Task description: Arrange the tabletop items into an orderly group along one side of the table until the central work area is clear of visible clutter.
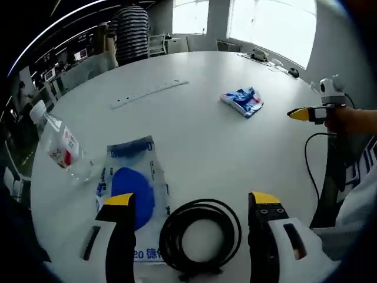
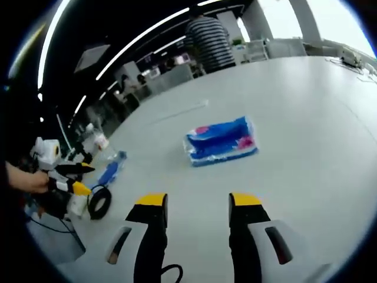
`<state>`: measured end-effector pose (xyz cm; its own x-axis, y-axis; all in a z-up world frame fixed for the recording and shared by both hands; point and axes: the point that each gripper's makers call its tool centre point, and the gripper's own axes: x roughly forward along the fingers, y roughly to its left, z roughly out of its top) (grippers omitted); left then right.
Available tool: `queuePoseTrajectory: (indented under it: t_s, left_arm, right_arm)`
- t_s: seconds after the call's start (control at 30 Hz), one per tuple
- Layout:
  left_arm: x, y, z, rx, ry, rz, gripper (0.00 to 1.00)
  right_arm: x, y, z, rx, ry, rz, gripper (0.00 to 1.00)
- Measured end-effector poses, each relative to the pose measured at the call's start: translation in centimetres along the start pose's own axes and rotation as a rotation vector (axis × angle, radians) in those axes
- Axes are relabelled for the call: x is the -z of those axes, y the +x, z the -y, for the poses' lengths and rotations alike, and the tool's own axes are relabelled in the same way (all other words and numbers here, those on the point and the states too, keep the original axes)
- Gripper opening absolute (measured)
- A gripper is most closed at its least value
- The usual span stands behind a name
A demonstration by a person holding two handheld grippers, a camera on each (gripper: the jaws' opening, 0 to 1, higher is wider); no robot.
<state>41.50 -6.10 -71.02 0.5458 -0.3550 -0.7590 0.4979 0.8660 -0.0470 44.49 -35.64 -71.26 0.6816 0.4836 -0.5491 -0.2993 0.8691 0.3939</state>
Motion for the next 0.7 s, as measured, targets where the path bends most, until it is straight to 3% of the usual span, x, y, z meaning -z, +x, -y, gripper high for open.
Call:
queuePoseTrajectory:
  t_s: [0.1, 0.2, 0.3, 0.5, 0.7]
  left_arm:
    - [1.2, -0.4, 0.4, 0.001, -0.026, 0.010, 0.79]
    - [2.6, -0.7, 0.4, -0.005, -0.109, 0.014, 0.79]
    - [4.3, -1.2, -0.3, -0.040, -0.188, -0.018, 0.78]
    - [5.0, -2.0, -0.2, -0.042, -0.159, -0.003, 0.76]
    - [5.4, -2.2, -1.5, -0.078, -0.258, 0.015, 0.72]
  right_arm:
    - [0.5, -0.3, -0.6, -0.007, 0.016, 0.009, 0.39]
    - [0.8, -0.6, -0.9, -0.012, 0.029, 0.015, 0.39]
    - [1.1, -0.9, -1.1, -0.014, 0.034, 0.019, 0.39]
    - [2.0, -1.5, -1.4, -0.011, 0.066, 0.029, 0.38]
    - [3.1, -1.8, -1.3, 0.011, 0.053, 0.003, 0.36]
